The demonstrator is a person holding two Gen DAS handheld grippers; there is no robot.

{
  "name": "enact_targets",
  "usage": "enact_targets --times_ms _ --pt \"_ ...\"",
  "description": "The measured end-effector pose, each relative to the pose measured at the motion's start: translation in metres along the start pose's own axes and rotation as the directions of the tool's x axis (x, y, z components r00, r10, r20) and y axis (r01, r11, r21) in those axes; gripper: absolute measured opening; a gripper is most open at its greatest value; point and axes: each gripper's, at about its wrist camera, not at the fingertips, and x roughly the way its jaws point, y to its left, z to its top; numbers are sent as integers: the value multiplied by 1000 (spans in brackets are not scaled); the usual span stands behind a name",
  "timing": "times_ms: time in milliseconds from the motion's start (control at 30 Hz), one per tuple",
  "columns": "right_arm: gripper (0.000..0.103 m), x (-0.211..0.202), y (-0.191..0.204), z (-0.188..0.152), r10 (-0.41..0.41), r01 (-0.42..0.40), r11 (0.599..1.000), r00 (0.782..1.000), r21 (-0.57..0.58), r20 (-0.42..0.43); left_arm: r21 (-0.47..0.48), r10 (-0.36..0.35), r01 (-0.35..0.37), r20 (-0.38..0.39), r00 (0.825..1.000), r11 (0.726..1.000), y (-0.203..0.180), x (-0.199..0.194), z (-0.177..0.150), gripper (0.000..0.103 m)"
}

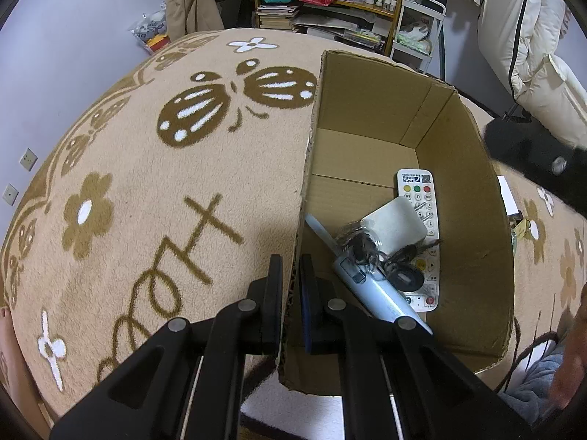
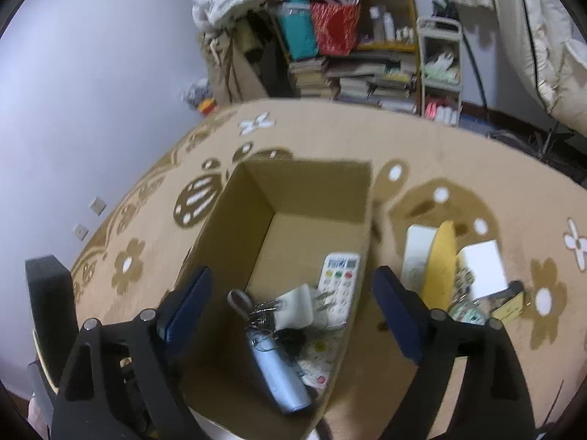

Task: Organize rigid objects
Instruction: 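Lower the keys into the box and open the right tool, then move the right tool to the pile and grasp the green cartoon tin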

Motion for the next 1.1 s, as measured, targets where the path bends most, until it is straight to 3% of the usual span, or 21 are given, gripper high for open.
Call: enact_targets --times_ms 133,333,567,1100 --pt "103 -7 -21 5 -35 34 998 999 50 27 0 0 0 0 1000 1000 1 0 0 8" --pt "103 -8 -53 10 -116 114 989 993 94 11 -1 -2 2 0 1000 1000 1 0 0 8" --pt "103 7 -97 -1 -287 292 952 956 96 -61 -4 -4 4 -1 1000 1000 2 -1 -1 8" --pt "103 45 -150 -25 -359 408 898 895 162 -267 -7 -7 7 -2 1000 1000 3 -1 -1 9"
